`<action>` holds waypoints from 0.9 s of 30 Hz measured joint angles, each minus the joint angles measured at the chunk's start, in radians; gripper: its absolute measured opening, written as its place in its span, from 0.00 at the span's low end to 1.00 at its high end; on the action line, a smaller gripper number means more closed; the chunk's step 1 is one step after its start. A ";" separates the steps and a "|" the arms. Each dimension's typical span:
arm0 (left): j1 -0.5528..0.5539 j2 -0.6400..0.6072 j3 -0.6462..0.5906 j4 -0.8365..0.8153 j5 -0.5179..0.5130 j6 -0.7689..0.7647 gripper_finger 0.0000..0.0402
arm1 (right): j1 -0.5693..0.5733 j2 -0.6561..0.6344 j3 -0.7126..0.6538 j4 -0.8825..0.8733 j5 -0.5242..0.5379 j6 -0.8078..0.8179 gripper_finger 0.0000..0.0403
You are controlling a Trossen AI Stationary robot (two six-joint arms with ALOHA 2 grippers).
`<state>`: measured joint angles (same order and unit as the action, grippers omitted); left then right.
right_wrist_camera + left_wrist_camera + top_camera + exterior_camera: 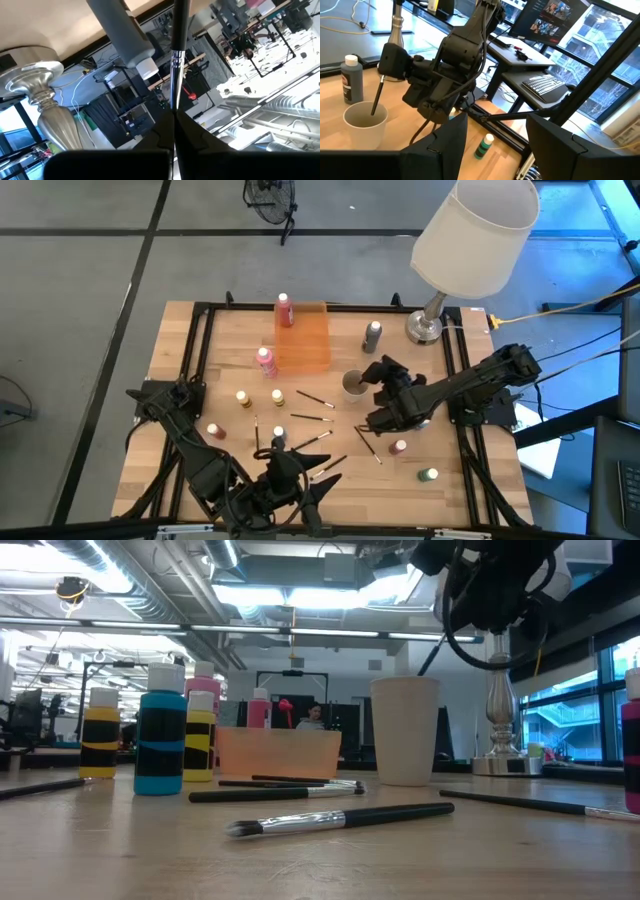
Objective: Pick & Place Paint Supplies
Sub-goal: Put the black paint brush into the light brown cup
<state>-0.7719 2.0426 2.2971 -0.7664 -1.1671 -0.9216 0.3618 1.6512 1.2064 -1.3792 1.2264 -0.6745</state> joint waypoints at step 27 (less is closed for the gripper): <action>-0.007 0.000 0.000 -0.002 0.038 0.045 0.50 | -0.013 0.000 0.000 0.063 -0.107 -0.052 0.05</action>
<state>-0.7792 2.0422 2.2971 -0.7684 -1.1295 -0.8769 0.3485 1.6512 1.2068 -1.3160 1.1198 -0.7265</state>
